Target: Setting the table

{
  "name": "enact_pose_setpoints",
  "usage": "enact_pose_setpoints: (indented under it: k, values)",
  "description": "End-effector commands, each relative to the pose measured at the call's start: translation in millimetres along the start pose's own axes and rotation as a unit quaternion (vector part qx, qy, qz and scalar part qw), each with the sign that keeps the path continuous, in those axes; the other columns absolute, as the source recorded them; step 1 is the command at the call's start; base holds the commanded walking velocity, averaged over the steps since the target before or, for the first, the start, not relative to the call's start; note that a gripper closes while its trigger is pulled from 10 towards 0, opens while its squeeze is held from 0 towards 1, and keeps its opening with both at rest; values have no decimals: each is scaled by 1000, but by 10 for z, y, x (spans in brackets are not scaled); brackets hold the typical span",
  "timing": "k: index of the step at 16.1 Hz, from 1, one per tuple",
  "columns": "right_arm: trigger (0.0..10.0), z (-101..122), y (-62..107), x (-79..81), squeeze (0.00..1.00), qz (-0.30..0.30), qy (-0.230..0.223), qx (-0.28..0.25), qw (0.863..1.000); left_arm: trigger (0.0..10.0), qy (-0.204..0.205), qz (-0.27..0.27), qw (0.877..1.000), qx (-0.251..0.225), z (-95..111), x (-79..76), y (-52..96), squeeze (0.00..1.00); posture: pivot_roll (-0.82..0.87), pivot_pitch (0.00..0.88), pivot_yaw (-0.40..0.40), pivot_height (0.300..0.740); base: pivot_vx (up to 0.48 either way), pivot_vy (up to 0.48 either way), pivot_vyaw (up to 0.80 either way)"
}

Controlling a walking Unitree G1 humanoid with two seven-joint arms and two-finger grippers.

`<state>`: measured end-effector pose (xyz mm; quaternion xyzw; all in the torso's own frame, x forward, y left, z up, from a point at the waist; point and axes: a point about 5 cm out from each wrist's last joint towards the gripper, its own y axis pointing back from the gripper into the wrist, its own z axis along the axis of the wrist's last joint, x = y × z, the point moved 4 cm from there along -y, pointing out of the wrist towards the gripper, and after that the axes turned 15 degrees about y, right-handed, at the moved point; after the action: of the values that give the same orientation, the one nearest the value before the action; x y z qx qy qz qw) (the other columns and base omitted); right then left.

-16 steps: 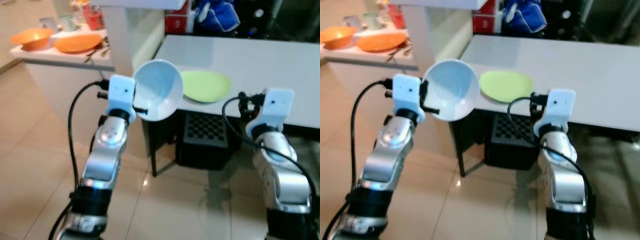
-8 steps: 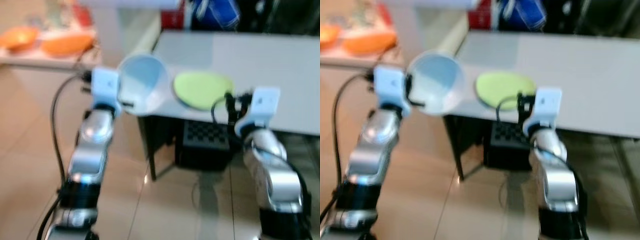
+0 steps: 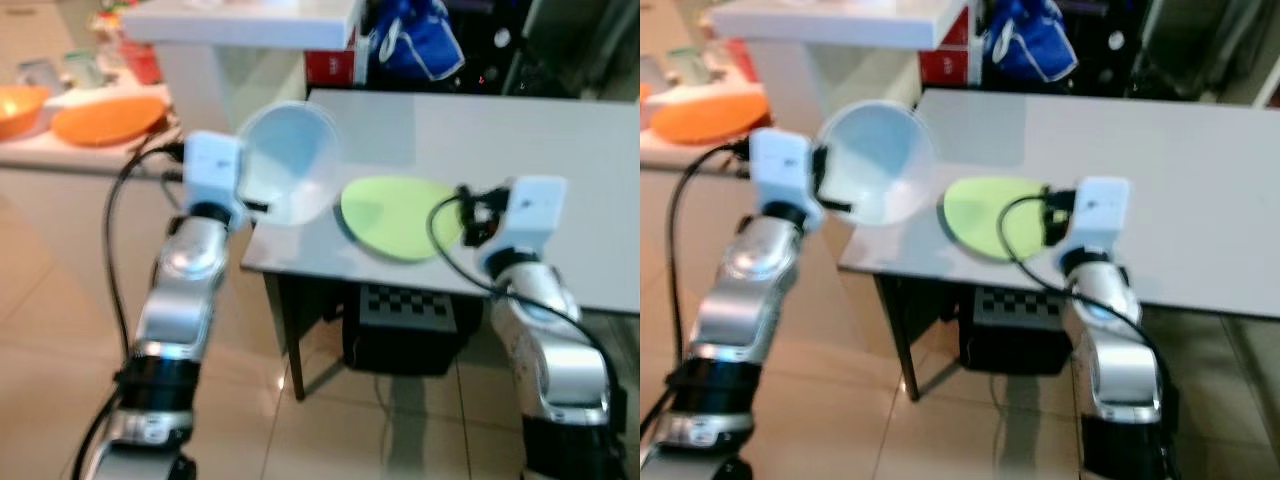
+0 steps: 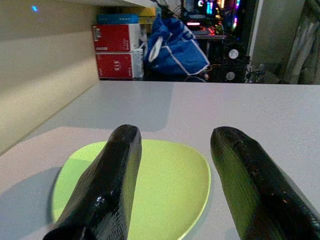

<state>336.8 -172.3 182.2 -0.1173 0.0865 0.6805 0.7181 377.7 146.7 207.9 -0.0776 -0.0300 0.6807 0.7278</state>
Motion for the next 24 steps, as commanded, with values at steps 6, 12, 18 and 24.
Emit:
enact_pose_setpoints:
  k: [6,12,18,24]
  values:
    - [10000,-28,6,-116,0,-17,-2,9,1000,10000,5,-28,999,-28,168,-138,-94,0,-66,0,52,740,444,0,0]
    - [10000,-48,7,-131,0,-14,4,12,1000,10000,25,-85,996,26,12,-268,-101,0,-67,0,51,740,295,0,-310]
    - [10000,-59,24,-168,0,-14,10,16,1000,10000,50,-99,991,73,-117,-299,-71,0,-74,0,47,740,0,0,0]
    - [10000,39,80,-121,0,25,0,-9,1000,10000,122,-71,985,103,-188,-343,-295,0,-92,0,41,740,0,0,0]
